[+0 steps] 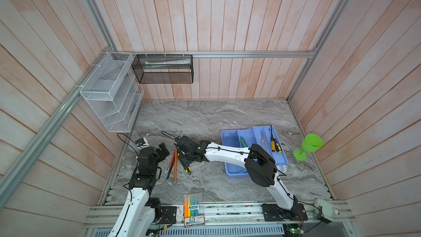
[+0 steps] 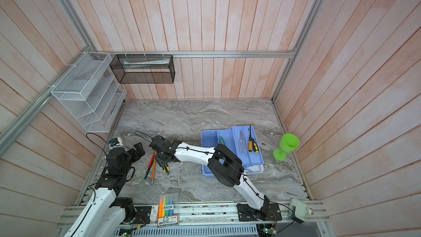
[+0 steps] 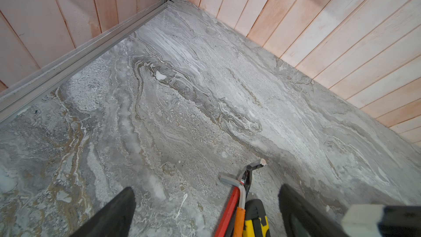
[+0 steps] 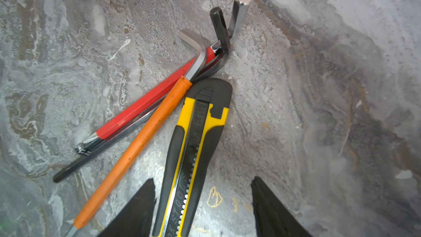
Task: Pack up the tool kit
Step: 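Lower the right gripper onto the yellow-and-black box cutter and grasp it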
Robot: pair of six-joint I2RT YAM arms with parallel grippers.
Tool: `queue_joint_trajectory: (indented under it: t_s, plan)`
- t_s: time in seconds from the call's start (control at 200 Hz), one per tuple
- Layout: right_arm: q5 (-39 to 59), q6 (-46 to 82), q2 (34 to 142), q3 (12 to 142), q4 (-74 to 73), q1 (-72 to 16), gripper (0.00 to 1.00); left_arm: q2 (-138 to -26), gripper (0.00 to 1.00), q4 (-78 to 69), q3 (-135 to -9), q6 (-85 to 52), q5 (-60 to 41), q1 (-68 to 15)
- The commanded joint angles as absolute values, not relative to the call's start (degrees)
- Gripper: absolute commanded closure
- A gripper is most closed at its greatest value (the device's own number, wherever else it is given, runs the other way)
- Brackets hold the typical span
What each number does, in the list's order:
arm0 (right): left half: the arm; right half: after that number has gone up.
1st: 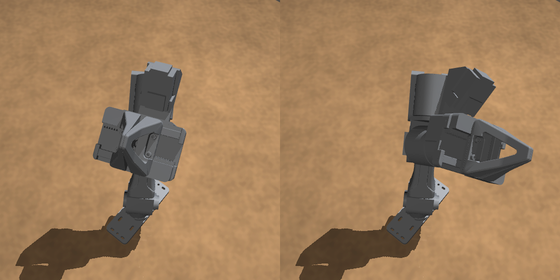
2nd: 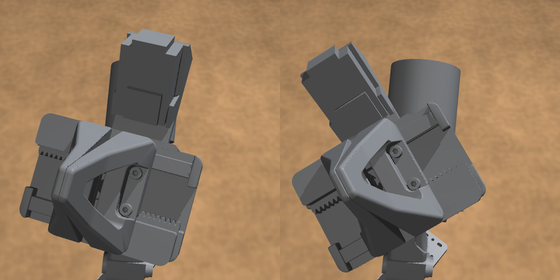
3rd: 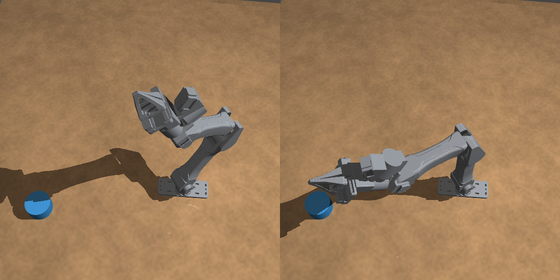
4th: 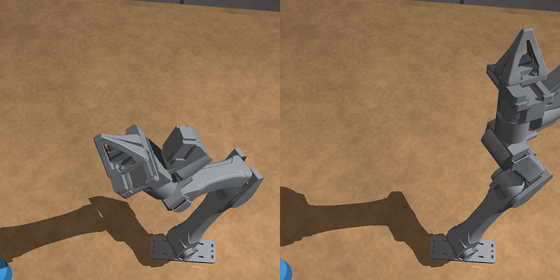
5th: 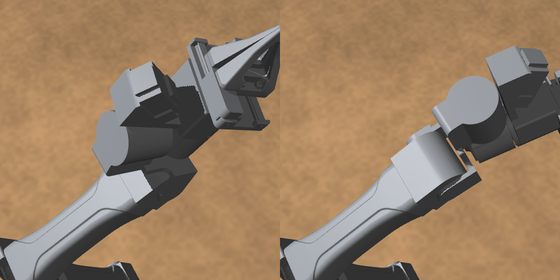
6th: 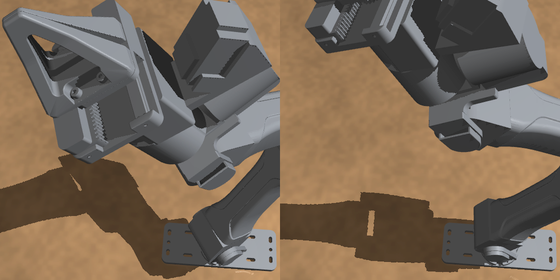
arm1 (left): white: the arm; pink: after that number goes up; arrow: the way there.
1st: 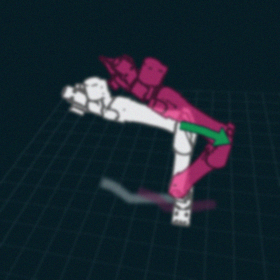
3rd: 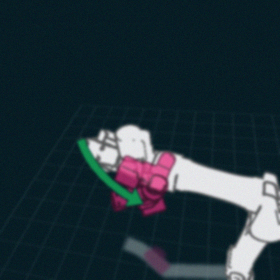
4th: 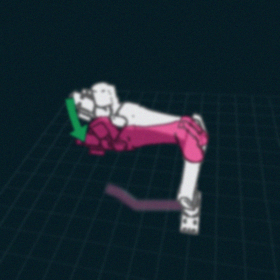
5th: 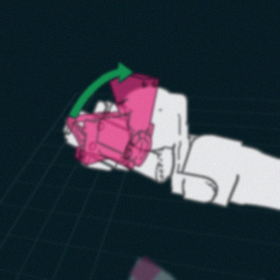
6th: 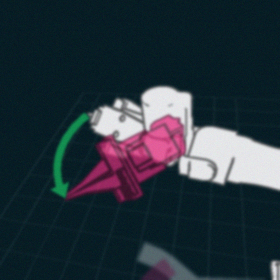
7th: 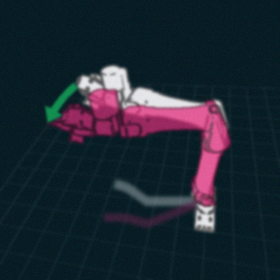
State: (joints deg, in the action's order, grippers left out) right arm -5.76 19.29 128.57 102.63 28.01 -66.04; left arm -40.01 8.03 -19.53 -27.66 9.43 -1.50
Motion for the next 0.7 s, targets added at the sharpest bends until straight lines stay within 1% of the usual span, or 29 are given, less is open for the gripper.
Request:
queue_joint_trajectory:
  t_s: [0.0, 0.3, 0.445, 0.63, 0.695]
  plan:
    - [-7.88, 20.25, 131.53, 105.82, 31.82, -66.53, 0.35, -39.73, 0.0, 7.9, -18.4, -27.68, 9.14, -1.19]
    - [-8.54, 22.38, 136.78, 112.24, 36.86, -67.32, 0.35, -39.78, 0.0, 7.88, -18.38, -27.64, 9.14, -1.11]
    - [-8.47, 23.42, 138.16, 113.2, 38.08, -67.39, 0.36, -39.75, 0.0, 7.84, -18.37, -27.63, 9.17, -1.13]
    - [-9.07, 23.55, 138.78, 113.03, 38.91, -67.59, 0.42, -39.73, 0.0, 7.84, -18.37, -27.64, 9.18, -1.13]
    - [-9.52, 23.6, 138.87, 112.88, 39.22, -67.56, 0.48, -39.75, 0.0, 7.83, -18.37, -27.68, 9.06, -1.06]
